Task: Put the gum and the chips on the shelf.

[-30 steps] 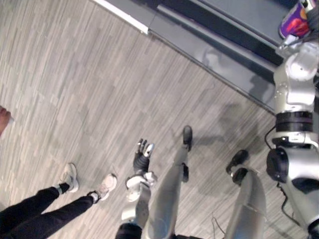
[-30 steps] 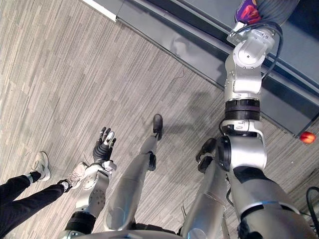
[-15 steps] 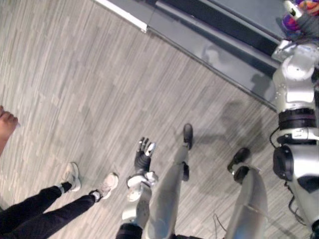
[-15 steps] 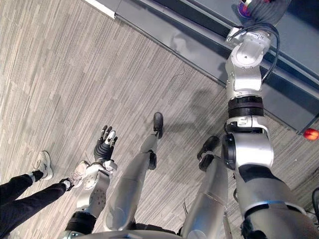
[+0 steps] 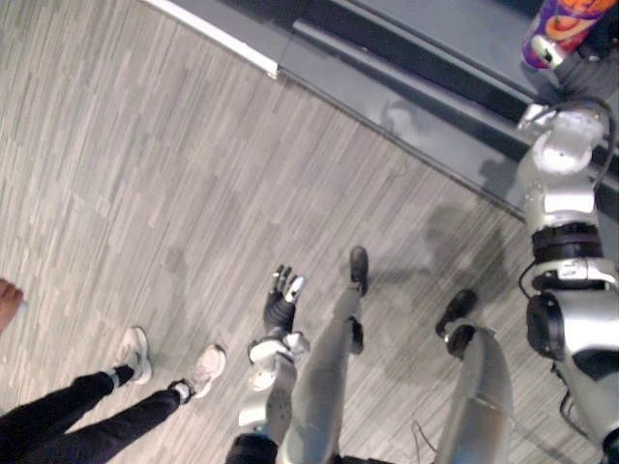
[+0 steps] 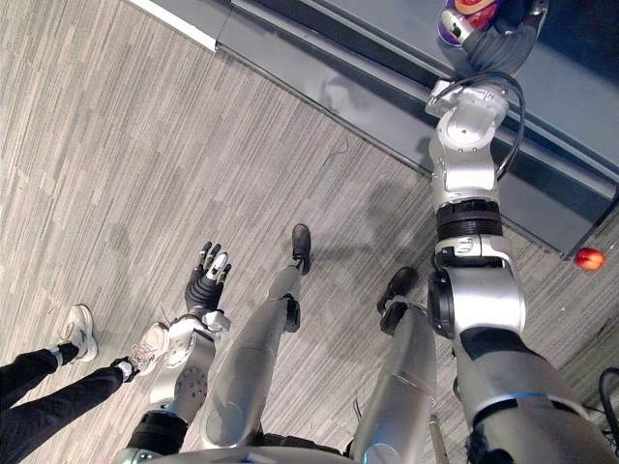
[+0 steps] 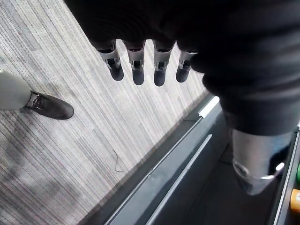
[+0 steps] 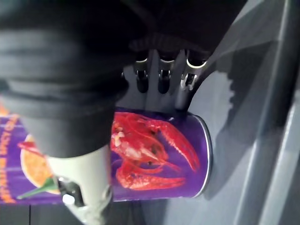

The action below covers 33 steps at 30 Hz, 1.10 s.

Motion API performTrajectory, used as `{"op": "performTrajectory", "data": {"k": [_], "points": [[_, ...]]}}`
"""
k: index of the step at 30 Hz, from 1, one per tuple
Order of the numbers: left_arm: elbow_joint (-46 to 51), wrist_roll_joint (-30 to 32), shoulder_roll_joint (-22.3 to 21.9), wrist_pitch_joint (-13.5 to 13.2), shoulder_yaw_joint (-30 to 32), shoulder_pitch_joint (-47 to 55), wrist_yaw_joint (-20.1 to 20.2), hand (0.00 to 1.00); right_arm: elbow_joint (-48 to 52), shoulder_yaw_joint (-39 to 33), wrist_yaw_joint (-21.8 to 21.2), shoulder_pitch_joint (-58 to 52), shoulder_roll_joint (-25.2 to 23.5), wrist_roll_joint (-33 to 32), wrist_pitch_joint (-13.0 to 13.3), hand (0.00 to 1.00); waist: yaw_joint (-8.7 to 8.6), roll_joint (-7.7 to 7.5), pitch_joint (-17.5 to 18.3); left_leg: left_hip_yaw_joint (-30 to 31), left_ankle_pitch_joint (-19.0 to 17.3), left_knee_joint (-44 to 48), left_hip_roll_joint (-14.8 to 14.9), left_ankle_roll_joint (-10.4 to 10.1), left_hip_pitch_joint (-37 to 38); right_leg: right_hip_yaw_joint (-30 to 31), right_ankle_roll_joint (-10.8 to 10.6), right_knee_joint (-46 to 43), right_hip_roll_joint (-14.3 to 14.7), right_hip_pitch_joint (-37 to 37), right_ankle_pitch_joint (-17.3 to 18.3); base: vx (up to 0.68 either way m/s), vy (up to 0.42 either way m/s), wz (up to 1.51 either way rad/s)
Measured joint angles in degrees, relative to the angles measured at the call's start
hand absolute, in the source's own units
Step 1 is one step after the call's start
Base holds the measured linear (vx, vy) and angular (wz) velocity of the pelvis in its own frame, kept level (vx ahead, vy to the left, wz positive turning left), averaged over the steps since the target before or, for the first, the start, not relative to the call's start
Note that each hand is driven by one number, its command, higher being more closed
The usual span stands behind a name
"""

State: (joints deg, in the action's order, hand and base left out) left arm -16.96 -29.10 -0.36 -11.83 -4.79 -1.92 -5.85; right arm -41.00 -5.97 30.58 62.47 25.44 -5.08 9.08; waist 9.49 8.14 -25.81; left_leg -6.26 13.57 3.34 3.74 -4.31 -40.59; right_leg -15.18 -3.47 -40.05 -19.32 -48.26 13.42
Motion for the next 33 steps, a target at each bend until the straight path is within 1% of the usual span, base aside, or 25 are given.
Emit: {"op": "performTrajectory", "data": {"k": [3, 4, 5, 6, 7, 8, 9, 10, 12, 13, 14, 16, 17, 18, 19, 20, 21, 22, 23, 24, 26, 28, 30, 32, 33], "points": [[-1.5, 0.0, 0.0, 0.0, -0.1, 0.0, 0.1, 0.00, -0.1, 0.3, -0.4, -2.5, -1.8, 0.0, 0.0, 0.00, -0.16, -0.15, 0.1, -0.5, -1.7, 2.5, 0.9, -0.1, 1.0, 0.0, 0.1, 1.0, 0.8, 2.4, -0.2, 0.02, -0.043, -0.17], [-2.4, 0.0, 0.0, 0.1, -0.1, 0.0, 0.1, 0.00, 0.0, 1.0, -1.1, -5.0, -2.8, 0.0, 0.5, 0.00, -0.14, -0.33, 0.2, -0.7, -3.1, 4.5, 1.7, -0.1, 1.2, -0.1, 0.1, 1.8, 1.7, 3.8, -0.2, 0.02, -0.046, -0.23], [-3.0, 0.0, 0.0, 0.1, -0.1, 0.0, 0.2, 0.00, 0.1, 1.1, -1.2, -6.0, -3.6, 0.0, 0.9, 0.00, -0.14, -0.39, 0.1, -0.8, -3.7, 5.1, 2.0, -0.2, 1.7, -0.1, 0.1, 2.2, 2.0, 4.6, -0.3, 0.02, -0.044, -0.20], [-3.7, 0.1, 0.0, 0.2, -0.1, 0.0, 0.2, 0.00, 0.1, 1.3, -1.2, -7.1, -4.3, 0.0, 1.0, 0.00, -0.27, -0.50, 0.2, -0.8, -4.0, 5.5, 2.3, -0.1, 2.3, -0.1, 0.0, 2.5, 2.2, 5.5, -0.4, 0.03, -0.038, -0.13], [-4.6, 0.1, 0.0, 0.5, -0.1, 0.1, 0.5, 0.00, 0.1, 1.6, -1.2, -8.4, -5.5, 0.0, 1.0, 0.00, -0.80, -0.54, 0.2, -0.9, -4.6, 6.1, 2.6, -0.2, 3.2, -0.1, 0.0, 3.1, 2.6, 6.8, -0.5, 0.03, -0.041, -0.18], [-5.3, 0.2, 0.1, 0.7, 0.0, 0.3, 0.8, 0.00, 0.3, 2.0, -1.3, -10.1, -6.9, 0.0, 0.9, 0.00, -1.33, -0.88, 0.3, -1.1, -5.5, 7.1, 3.0, -0.3, 4.0, 0.1, 0.0, 3.6, 3.0, 8.1, -0.5, 0.03, -0.047, -0.24], [-5.8, 0.2, 0.2, 0.7, 0.2, 0.5, 1.2, 0.00, 1.4, 1.9, -1.7, -12.5, -8.6, 0.0, 0.9, 0.00, -1.48, -1.43, 0.6, -1.3, -6.4, 8.2, 3.6, -0.5, 4.4, 0.2, 0.0, 4.0, 3.5, 9.0, -0.5, 0.03, -0.048, -0.22], [-6.3, 0.3, 0.2, 0.7, 0.3, 0.4, 1.3, 0.00, 2.3, 1.9, -1.9, -13.9, -9.2, 0.1, 0.9, 0.00, -1.49, -1.57, 0.6, -1.3, -6.7, 8.6, 3.8, -0.5, 4.7, 0.2, 0.0, 4.1, 3.7, 9.5, -0.5, 0.04, -0.053, -0.19], [-10.0, 1.3, 0.2, 1.1, 0.9, 0.4, 1.8, 0.00, 4.6, 1.8, -3.1, -20.7, -12.2, 0.2, 0.6, 0.00, -1.72, -2.36, 0.7, -1.6, -7.8, 9.1, 4.6, -0.7, 7.6, 0.1, -0.1, 5.6, 4.7, 13.1, -0.6, 0.07, -0.065, -0.19], [-12.9, 1.5, 0.2, 1.4, 1.5, 0.5, 1.9, 0.00, 5.6, 1.8, -3.7, -24.6, -14.2, 0.2, 0.1, 0.00, -1.78, -2.86, 0.9, -2.1, -8.3, 9.1, 5.2, -0.8, 9.9, 0.2, -0.1, 6.8, 5.5, 15.6, -0.8, 0.08, -0.057, -0.24], [-14.3, 2.0, 0.2, 1.5, 2.2, 0.6, 1.9, 0.00, 6.5, 1.8, -3.8, -26.5, -15.2, 0.2, -0.3, 0.00, -1.91, -3.29, 1.2, -2.4, -8.6, 9.1, 5.5, -0.9, 10.9, 0.4, -0.1, 7.2, 5.7, 16.6, -0.8, 0.07, -0.050, -0.25], [-18.5, 3.7, 0.6, 2.2, 4.4, 0.6, 1.9, 0.00, 9.1, 1.9, -5.3, -32.0, -18.5, 0.7, -0.4, 0.00, -3.05, -4.40, 1.6, -2.7, -9.3, 8.7, 6.0, -1.2, 13.9, 0.5, -0.2, 8.8, 6.6, 19.8, -0.9, 0.07, -0.041, -0.20], [-21.3, 5.7, 0.7, 2.5, 5.6, 0.6, 2.0, 0.00, 10.4, 1.9, -6.3, -35.1, -19.9, 0.8, -0.4, 0.00, -3.85, -5.01, 1.9, -3.0, -9.6, 8.4, 6.3, -1.3, 15.7, 0.8, -0.3, 10.1, 7.2, 21.7, -1.2, 0.06, -0.025, -0.21], [-22.8, 6.2, 0.8, 2.6, 6.0, 0.6, 2.1, 0.00, 11.1, 1.9, -6.9, -36.8, -20.5, 0.8, -0.4, 0.00, -4.30, -5.35, 2.0, -3.3, -9.7, 8.1, 6.5, -1.4, 16.6, 1.0, -0.4, 10.9, 7.5, 22.6, -1.4, 0.06, -0.005, -0.31], [-26.0, 8.4, 1.0, 2.8, 7.3, 0.6, 2.2, 0.00, 11.7, 1.8, -8.3, -39.8, -21.5, 1.2, -0.4, 0.00, -4.54, -6.13, 2.6, -4.1, -9.9, 7.2, 6.8, -1.5, 18.6, 1.6, -0.6, 12.6, 8.2, 24.4, -2.0, 0.07, 0.009, -0.30], [-27.9, 10.1, 1.5, 3.0, 8.3, 0.4, 2.2, 0.00, 12.1, 1.9, -9.3, -42.3, -21.9, 1.9, -0.4, 0.00, -5.06, -6.60, 3.5, -4.1, -9.9, 6.3, 7.0, -1.6, 19.5, 1.8, -0.8, 14.4, 8.9, 25.5, -2.5, 0.09, 0.033, -0.32], [-31.1, 11.7, 2.2, 3.3, 9.7, -0.2, 2.4, 0.00, 12.2, 1.9, -10.6, -45.4, -22.0, 2.7, -0.3, 0.00, -5.70, -7.07, 4.8, -4.1, -9.9, 5.8, 7.1, -1.6, 20.2, 1.8, -0.9, 16.9, 9.7, 26.8, -3.6, 0.11, 0.050, -0.20], [-34.4, 12.9, 2.9, 3.6, 11.6, -0.2, 2.4, 0.00, 12.2, 1.8, -11.9, -48.6, -22.0, 3.0, -0.3, 0.00, -6.72, -7.72, 6.1, -4.1, -9.9, 4.7, 7.1, -1.6, 21.3, 2.0, -1.1, 19.5, 10.4, 28.4, -4.6, 0.12, 0.057, -0.16], [-35.7, 13.7, 3.2, 3.7, 12.7, -0.2, 2.4, 0.00, 12.3, 1.8, -12.5, -50.2, -22.0, 3.0, -0.3, 0.00, -7.15, -8.02, 6.6, -4.2, -9.9, 4.1, 7.1, -1.5, 22.1, 2.1, -1.3, 20.8, 10.7, 29.4, -5.2, 0.13, 0.063, -0.18], [-38.1, 15.9, 3.7, 4.1, 14.4, 0.1, 2.3, 0.00, 12.4, 1.6, -13.9, -53.5, -22.0, 3.1, -0.3, 0.00, -7.67, -8.62, 7.8, -4.9, -9.9, 2.6, 7.0, -1.5, 23.8, 2.7, -1.6, 23.5, 11.1, 31.0, -6.4, 0.12, 0.069, -0.28], [-41.4, 19.5, 4.5, 5.2, 16.5, 1.8, 2.3, 0.00, 12.4, 0.6, -16.6, -59.7, -21.9, 4.1, -0.2, 0.00, -8.11, -9.37, 11.0, -6.2, -9.8, -0.2, 6.2, -1.4, 27.1, 4.1, -2.2, 28.6, 11.5, 34.1, -8.7, 0.14, 0.083, -0.36], [-42.2, 21.0, 4.5, 5.4, 17.5, 2.3, 2.3, 0.00, 12.3, -0.2, -18.0, -62.5, -21.9, 4.5, -0.1, 0.00, -8.21, -9.37, 12.4, -7.1, -9.7, -1.6, 5.7, -1.3, 28.7, 4.7, -2.6, 30.7, 11.6, 35.6, -9.6, 0.12, 0.067, -0.22], [-42.6, 22.1, 4.5, 5.9, 19.8, 3.8, 2.3, 0.00, 10.8, -0.3, -20.5, -66.8, -22.0, 5.1, -0.1, 0.00, -8.78, -9.53, 14.7, -7.6, -9.7, -3.7, 4.7, -1.2, 31.8, 5.6, -3.3, 34.0, 11.3, 38.7, -11.1, 0.13, 0.078, -0.22], [-42.7, 23.2, 4.6, 5.9, 21.0, 4.6, 2.3, 0.00, 8.9, -0.4, -22.4, -68.6, -22.0, 5.1, 0.0, 0.00, -9.36, -9.62, 15.9, -7.8, -9.7, -4.6, 4.2, -1.2, 33.2, 5.9, -3.6, 35.0, 11.1, 40.0, -11.3, 0.09, 0.053, -0.11], [-43.6, 23.3, 4.7, 5.9, 21.6, 4.7, 2.4, 0.00, 6.4, -0.6, -23.8, -69.7, -22.0, 5.1, -0.1, 0.00, -9.36, -9.74, 16.8, -8.2, -9.7, -5.4, 4.0, -1.2, 34.5, 6.3, -3.7, 35.5, 11.0, 40.8, -11.4, 0.07, 0.040, -0.16]]}}
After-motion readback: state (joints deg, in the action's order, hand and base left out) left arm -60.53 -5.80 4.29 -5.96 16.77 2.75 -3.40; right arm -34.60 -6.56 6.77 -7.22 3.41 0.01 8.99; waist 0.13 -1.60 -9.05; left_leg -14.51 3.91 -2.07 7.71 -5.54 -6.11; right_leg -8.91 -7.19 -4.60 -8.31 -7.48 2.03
